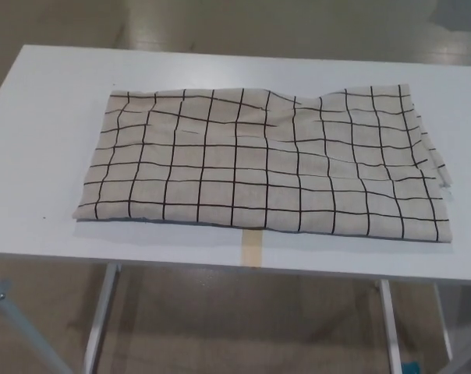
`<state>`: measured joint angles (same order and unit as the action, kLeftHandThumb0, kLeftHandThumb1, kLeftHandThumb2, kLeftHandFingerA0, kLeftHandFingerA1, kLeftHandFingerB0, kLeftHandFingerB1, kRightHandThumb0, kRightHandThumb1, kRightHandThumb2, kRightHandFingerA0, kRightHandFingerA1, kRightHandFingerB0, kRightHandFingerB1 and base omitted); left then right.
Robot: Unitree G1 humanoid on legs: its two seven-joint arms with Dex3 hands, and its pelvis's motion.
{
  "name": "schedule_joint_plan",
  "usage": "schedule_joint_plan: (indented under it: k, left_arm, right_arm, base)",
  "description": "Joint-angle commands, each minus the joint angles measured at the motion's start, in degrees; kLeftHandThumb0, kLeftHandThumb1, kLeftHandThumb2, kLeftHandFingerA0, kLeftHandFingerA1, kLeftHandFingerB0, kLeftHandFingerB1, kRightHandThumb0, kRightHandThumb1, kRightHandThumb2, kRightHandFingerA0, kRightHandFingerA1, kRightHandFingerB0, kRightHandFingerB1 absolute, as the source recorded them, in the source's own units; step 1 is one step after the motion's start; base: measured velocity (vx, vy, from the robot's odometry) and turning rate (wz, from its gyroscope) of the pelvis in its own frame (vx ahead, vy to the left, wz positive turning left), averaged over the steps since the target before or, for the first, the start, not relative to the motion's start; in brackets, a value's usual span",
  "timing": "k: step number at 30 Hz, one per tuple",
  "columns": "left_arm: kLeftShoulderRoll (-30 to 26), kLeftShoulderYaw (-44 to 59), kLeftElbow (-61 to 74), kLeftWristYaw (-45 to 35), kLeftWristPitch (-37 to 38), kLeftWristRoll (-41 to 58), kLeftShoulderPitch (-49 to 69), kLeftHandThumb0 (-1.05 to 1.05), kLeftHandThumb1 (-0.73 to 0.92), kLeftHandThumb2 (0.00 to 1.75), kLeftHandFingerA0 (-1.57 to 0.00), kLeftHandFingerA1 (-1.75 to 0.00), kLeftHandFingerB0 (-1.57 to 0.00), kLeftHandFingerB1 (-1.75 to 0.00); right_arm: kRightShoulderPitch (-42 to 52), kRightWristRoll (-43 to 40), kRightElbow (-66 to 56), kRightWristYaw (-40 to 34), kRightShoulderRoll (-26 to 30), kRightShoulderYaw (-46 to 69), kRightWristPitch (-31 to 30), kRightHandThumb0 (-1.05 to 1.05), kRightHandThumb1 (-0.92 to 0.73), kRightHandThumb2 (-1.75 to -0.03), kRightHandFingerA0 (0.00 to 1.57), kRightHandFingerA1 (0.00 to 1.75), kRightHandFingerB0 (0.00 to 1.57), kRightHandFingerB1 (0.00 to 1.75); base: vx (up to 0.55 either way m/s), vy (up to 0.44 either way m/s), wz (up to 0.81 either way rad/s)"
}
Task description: Use the left hand to fold a white towel with checkered patterns in half.
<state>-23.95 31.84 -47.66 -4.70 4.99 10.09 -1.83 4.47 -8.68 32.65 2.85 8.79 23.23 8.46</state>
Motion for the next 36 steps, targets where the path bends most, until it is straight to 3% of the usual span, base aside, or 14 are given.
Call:
schedule_joint_plan:
  k: [1, 2, 3, 9, 10, 13, 17, 20, 21, 22, 23, 27, 28, 36]
  left_arm:
    - [-0.2, 1.8, 0.0, -1.1, 0.6, 3.6, 0.2, 0.10, 0.50, 0.86, -0.27, -0.50, -0.21, -0.47]
    - [-0.2, 1.9, 0.3, -1.4, 0.6, 3.6, 0.3, 0.10, 0.50, 0.87, -0.25, -0.50, -0.20, -0.47]
    - [-0.3, 1.7, 0.7, -1.5, 0.6, 3.5, 0.4, 0.12, 0.68, 0.61, -0.33, -0.36, -0.29, -0.33]
    - [-0.8, -1.5, 5.3, -4.2, 5.8, 0.7, 3.7, 0.14, 0.61, 0.59, -0.20, -0.34, -0.15, -0.30]
    - [-1.2, -2.9, 6.8, -4.6, 10.6, -1.5, 5.7, 0.02, 0.46, 0.62, -0.04, -0.33, -0.04, -0.19]
    - [-2.1, -4.8, 13.1, 0.0, 26.6, -8.8, 10.5, -0.20, 0.27, 0.60, 0.00, -0.25, 0.00, -0.16]
    - [-2.8, -3.9, 24.5, 6.7, 35.0, -17.1, 13.8, -0.30, 0.31, 0.62, 0.00, -0.20, 0.00, -0.08]
    - [-2.8, -3.7, 25.8, 7.4, 35.8, -17.9, 14.1, -0.30, 0.31, 0.62, 0.00, -0.20, 0.00, -0.08]
    - [-2.1, -2.8, 30.1, 7.6, 38.7, -18.7, 12.7, -0.39, 0.31, 0.52, 0.00, -0.25, 0.00, -0.26]
    - [-1.5, -2.2, 33.3, 7.7, 40.9, -19.4, 11.8, -0.39, 0.31, 0.52, 0.00, -0.25, 0.00, -0.26]
    - [-1.3, -1.5, 38.0, 8.1, 42.9, -21.0, 10.6, -0.35, 0.28, 0.69, 0.00, -0.34, 0.00, -0.30]
    - [-2.5, -1.9, 43.1, 6.9, 40.6, -21.9, 10.8, -0.40, 0.31, 0.69, 0.00, -0.26, 0.00, -0.20]
    - [-3.6, -2.2, 45.5, 5.8, 39.4, -22.7, 10.7, -0.48, 0.35, 0.69, 0.00, -0.13, 0.00, -0.05]
    - [-7.9, -11.1, 48.5, 4.2, 35.2, -31.5, 2.5, -0.49, 0.32, 0.72, 0.00, -0.19, 0.00, -0.16]
  right_arm:
    - [0.5, -3.2, -0.9, 0.1, -1.1, 1.5, 2.5, -0.26, -0.53, -0.56, 0.50, 0.44, 0.37, 0.34]
    - [0.5, -3.2, -0.9, 0.2, -1.1, 1.6, 2.6, -0.26, -0.53, -0.56, 0.50, 0.44, 0.37, 0.34]
    - [0.6, -3.3, -1.1, 0.3, -1.1, 1.6, 2.7, -0.26, -0.53, -0.56, 0.50, 0.44, 0.37, 0.34]
    - [1.1, -3.6, -2.7, 0.6, -1.7, 1.1, 2.4, -0.26, -0.53, -0.56, 0.50, 0.43, 0.37, 0.34]
    - [1.7, -3.3, -3.8, 0.7, -2.0, 0.6, 2.3, -0.26, -0.53, -0.56, 0.50, 0.43, 0.37, 0.34]
    - [4.0, -2.3, -8.0, 1.5, -2.7, -1.4, 1.8, -0.28, -0.53, -0.56, 0.49, 0.42, 0.37, 0.34]
    - [6.1, -1.1, -10.5, 2.9, -2.9, -3.7, 2.6, -0.31, -0.54, -0.57, 0.48, 0.41, 0.37, 0.34]
    - [6.4, -0.9, -11.0, 3.0, -2.9, -4.2, 2.6, -0.31, -0.54, -0.57, 0.48, 0.41, 0.37, 0.34]
    - [6.7, -0.3, -10.5, 3.7, -2.8, -4.9, 3.6, -0.35, -0.55, -0.57, 0.47, 0.40, 0.37, 0.34]
    - [6.9, 0.1, -10.1, 4.2, -2.7, -5.5, 4.4, -0.35, -0.55, -0.57, 0.47, 0.40, 0.37, 0.34]
    - [7.4, 1.0, -9.7, 4.7, -2.6, -6.4, 5.3, -0.35, -0.55, -0.57, 0.47, 0.40, 0.37, 0.34]
    - [7.8, 1.2, -10.0, 5.0, -2.2, -7.1, 5.1, -0.35, -0.55, -0.57, 0.46, 0.40, 0.36, 0.33]
    - [7.8, 1.1, -9.7, 5.3, -1.9, -7.2, 5.0, -0.35, -0.55, -0.57, 0.44, 0.39, 0.35, 0.33]
    - [8.4, 1.1, -9.7, 4.4, -1.2, -7.8, 3.5, -0.35, -0.55, -0.57, 0.45, 0.40, 0.34, 0.33]
  base:
    - [0.00, 0.000, 0.00]
    - [0.00, 0.000, 0.00]
    - [0.00, 0.000, 0.00]
    - [0.00, 0.000, 0.00]
    - [0.00, 0.000, 0.00]
    - [0.00, 0.000, 0.00]
    - [0.00, 0.000, 0.00]
    - [0.00, 0.000, 0.00]
    - [0.00, 0.000, 0.00]
    - [0.00, 0.000, 0.00]
    - [0.00, 0.000, 0.00]
    - [0.00, 0.000, 0.00]
    - [0.00, 0.000, 0.00]
    - [0.00, 0.000, 0.00]
